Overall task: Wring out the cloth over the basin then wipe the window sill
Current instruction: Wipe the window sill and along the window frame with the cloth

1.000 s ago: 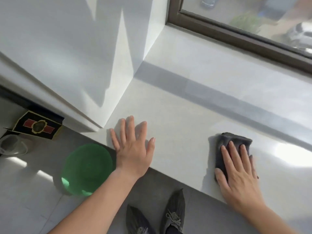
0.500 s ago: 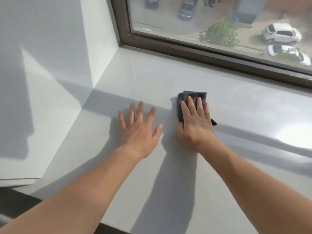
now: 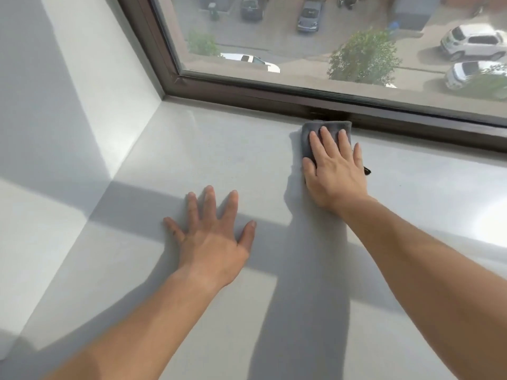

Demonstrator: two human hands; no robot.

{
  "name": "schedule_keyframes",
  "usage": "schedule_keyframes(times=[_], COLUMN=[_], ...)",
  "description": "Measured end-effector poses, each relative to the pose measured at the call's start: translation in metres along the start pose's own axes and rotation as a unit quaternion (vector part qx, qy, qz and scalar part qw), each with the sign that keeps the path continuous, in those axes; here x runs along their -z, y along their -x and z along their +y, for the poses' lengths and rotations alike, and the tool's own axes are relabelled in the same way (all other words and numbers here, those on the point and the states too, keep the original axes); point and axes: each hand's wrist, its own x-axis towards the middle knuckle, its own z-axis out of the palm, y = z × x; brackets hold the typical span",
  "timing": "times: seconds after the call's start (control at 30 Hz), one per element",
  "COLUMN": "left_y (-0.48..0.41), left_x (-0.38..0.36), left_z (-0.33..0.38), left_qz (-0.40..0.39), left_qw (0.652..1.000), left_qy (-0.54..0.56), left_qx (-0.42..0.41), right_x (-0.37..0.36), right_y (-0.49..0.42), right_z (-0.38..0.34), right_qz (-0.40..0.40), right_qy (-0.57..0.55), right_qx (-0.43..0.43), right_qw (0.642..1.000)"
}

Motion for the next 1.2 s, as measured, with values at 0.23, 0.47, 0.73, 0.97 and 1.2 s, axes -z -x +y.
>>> schedule_keyframes(times=[0.23, 0.47, 0.73, 0.97, 1.2], left_y=[0.0, -0.002, -0.002, 0.004, 0.008], left_x=[0.001, 0.0, -0.001, 0.0, -0.011], left_z=[0.0, 0.0, 0.0, -0.013, -0.017], left_qz=[-0.006, 0.001, 0.003, 0.01, 0.011], left_qw=[1.0, 0.999, 0.999, 0.999, 0.998], left_qy=[-0.025, -0.044, -0.032, 0.025, 0.0], left_qx=[-0.004, 0.002, -0.008, -0.032, -0.062], right_x=[0.005, -0.004, 0.014, -0.009, 0.002], right_y=[-0.003, -0.01, 0.02, 0.066, 0.097], right_z=[-0.004, -0.022, 0.025, -0.047, 0.02], right_qz=[0.024, -0.012, 0.01, -0.028, 0.038], right_qy=[-0.032, -0.009, -0.049, -0.01, -0.026], right_qx=[-0.146, 0.028, -0.216, 0.063, -0.252], right_qw=[0.988, 0.999, 0.975, 0.998, 0.967])
